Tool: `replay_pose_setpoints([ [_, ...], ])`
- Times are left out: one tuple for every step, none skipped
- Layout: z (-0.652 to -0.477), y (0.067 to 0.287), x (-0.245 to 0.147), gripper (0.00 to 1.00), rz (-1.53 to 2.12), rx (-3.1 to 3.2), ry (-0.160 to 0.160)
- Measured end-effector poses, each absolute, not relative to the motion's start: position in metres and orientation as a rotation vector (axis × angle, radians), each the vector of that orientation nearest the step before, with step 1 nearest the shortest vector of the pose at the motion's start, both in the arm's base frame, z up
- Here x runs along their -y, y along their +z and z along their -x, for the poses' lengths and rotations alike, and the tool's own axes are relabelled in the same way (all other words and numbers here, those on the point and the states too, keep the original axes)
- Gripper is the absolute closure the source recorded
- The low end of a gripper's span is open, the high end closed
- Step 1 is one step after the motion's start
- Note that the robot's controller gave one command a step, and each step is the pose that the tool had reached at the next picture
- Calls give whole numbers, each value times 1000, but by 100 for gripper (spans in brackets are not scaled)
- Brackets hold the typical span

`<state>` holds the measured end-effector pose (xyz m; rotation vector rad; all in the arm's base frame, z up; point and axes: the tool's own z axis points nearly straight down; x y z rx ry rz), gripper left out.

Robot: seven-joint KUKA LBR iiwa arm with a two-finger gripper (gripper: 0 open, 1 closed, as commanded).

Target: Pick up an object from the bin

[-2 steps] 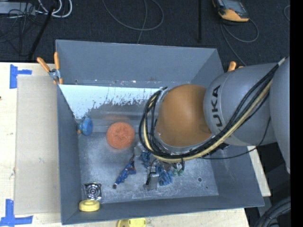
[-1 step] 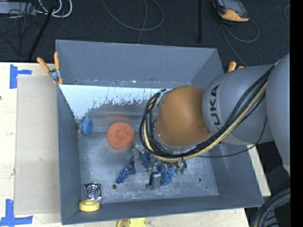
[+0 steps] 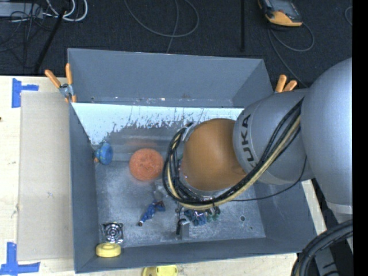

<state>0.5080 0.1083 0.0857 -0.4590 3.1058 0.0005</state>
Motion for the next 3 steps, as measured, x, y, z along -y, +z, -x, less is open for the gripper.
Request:
replay_pose_setpoints([
  [-510,72,-105,100,411,-3105,4],
  [-510,72,-104,100,409,-3106,4],
  [-506,273,-124,100,402,-3118,-1],
])
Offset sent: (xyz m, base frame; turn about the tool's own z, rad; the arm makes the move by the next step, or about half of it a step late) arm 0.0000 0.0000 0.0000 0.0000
